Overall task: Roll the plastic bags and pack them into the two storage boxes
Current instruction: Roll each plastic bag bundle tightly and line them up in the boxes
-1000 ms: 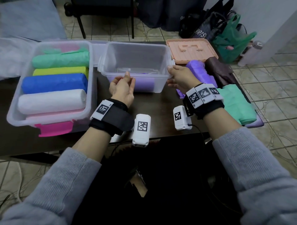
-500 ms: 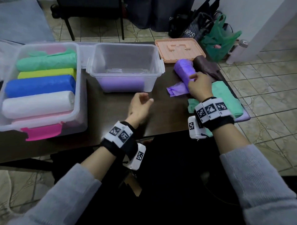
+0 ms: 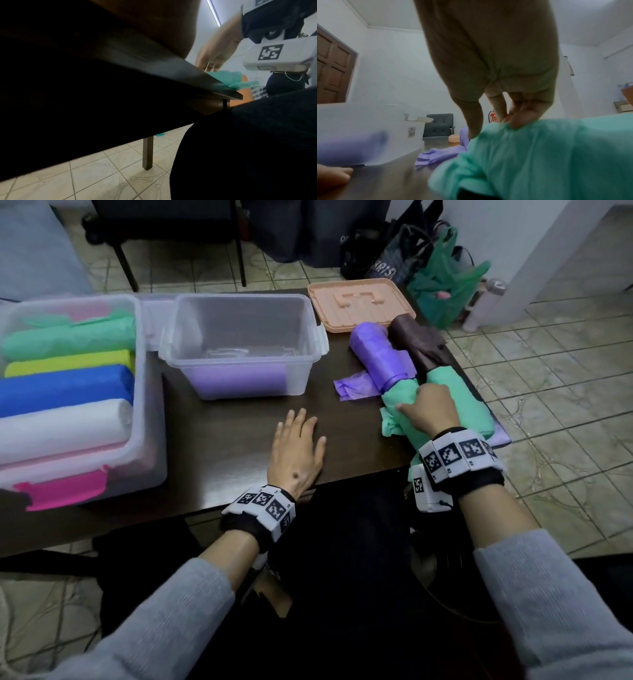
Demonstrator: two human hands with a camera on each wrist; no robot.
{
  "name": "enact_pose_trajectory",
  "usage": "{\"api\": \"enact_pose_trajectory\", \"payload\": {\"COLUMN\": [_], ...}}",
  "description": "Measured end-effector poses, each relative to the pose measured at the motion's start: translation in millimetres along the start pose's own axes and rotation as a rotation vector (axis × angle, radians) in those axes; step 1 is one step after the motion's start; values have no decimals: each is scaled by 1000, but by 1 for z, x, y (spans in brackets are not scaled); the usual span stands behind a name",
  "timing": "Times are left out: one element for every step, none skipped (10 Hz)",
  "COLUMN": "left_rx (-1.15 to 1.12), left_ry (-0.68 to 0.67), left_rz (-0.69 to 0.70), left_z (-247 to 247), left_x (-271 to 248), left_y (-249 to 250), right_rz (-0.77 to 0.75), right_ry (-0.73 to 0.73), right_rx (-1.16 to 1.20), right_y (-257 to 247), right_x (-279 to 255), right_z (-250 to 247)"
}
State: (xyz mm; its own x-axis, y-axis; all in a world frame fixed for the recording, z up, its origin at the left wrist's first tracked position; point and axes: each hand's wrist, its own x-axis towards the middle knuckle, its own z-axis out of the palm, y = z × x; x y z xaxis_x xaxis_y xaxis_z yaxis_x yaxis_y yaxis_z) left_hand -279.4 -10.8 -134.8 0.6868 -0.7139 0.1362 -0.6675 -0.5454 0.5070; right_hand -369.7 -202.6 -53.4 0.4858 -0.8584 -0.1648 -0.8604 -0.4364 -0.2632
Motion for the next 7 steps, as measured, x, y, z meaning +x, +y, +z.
{"api": "enact_pose_trajectory", "payload": {"left_rx": [-1,-2,1,7,6,17,17], "left_ry": [19,27,24,13,11,2,2], "left_rz": [6,3,2,2,0,1,1], "left_z": [1,1,2,1,1,0,0], "left_x": [-1,-1,-1,-1,-1,-1,0], "left_y": [0,-1,0,-1,-1,0,0], "right_rz": [-79,-75,55,53,36,43,16], "right_ry": [1,82,-24,-124,-172,-195,-214], "right_rx": [124,163,99,63,10,83,104], "right_y": [-2,6,14,14,10,2,-3], "right_x": [-2,3,6,5,1,-6,-11], "right_z": [-6,-6,-6,-7,-2,7,11]}}
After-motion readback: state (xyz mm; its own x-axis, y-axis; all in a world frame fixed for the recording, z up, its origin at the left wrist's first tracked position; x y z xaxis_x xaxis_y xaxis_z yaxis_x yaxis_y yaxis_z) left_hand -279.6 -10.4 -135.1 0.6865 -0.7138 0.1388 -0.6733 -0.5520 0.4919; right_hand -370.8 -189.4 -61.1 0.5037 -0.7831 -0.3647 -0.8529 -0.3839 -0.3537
